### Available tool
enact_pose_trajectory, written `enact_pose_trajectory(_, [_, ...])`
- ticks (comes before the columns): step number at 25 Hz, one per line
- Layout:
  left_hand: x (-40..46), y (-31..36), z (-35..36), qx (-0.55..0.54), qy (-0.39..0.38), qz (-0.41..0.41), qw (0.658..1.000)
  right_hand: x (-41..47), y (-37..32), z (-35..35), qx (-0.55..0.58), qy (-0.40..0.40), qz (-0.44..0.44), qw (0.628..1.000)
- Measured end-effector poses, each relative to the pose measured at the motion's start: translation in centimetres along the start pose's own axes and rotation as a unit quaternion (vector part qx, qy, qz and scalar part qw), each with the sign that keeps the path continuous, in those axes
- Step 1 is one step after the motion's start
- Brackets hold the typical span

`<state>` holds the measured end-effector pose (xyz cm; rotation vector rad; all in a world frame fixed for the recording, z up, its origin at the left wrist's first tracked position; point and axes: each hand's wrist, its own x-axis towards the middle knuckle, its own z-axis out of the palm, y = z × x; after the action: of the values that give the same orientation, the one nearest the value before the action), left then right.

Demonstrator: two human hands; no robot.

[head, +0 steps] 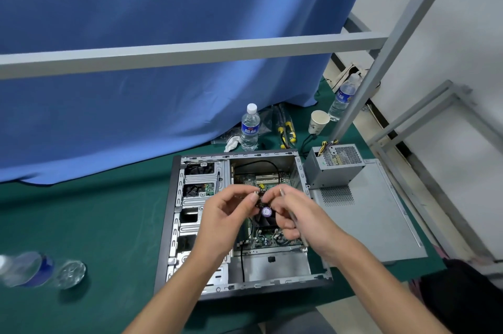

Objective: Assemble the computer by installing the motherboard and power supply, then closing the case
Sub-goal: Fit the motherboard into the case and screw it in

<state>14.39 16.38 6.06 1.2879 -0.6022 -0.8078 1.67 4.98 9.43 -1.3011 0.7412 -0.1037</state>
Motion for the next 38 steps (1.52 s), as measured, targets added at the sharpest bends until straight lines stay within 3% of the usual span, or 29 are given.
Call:
enact_pose_trajectory(3, [0.1,0.0,-0.4,-0.017,0.004,-0.005,1.000,-1.0,0.3,-0.2,-0.032,-0.022,-0.023,0.999])
enact_pose_trajectory(8, [0.3,0.0,-0.5,-0.013,-0.021,0.002,1.000,-2.2,-0.2,-0.6,0.031,0.054,-0.071,0.996])
enact_pose_trajectory(13, [0.6,0.0,-0.6,0.001,-0.039,0.011,0.999,-2.8,-0.8,-0.6,-0.044,0.057,-0.093,0.993])
enact_pose_trajectory(25, [-0.1,1.3,-1.5,0.066,-0.064,0.039,0.995,-2.1,-0.7,0.0,-0.054,0.042,-0.049,0.996])
enact_pose_trajectory(31, [0.2,0.9,-1.6,0.083,-0.076,0.027,0.993,-1.6,0.3,-0.5,0.136,-0.004,0.056,0.989])
enact_pose_trajectory(33, [0.3,1.1,-2.0,0.191,-0.102,0.077,0.973,-1.7,0.3,-0.7,0.107,-0.004,0.055,0.993])
enact_pose_trajectory(36, [1.0,1.4,-2.6,0.374,-0.166,0.201,0.890,-1.8,0.4,-0.8,-0.121,0.044,-0.015,0.992])
enact_pose_trajectory(37, [1.1,1.5,-2.6,0.391,-0.172,0.219,0.878,-1.7,0.5,-0.8,-0.167,0.065,-0.046,0.983])
enact_pose_trajectory(38, [1.2,1.6,-2.5,0.376,-0.170,0.212,0.886,-1.7,0.4,-0.9,-0.170,0.075,-0.071,0.980])
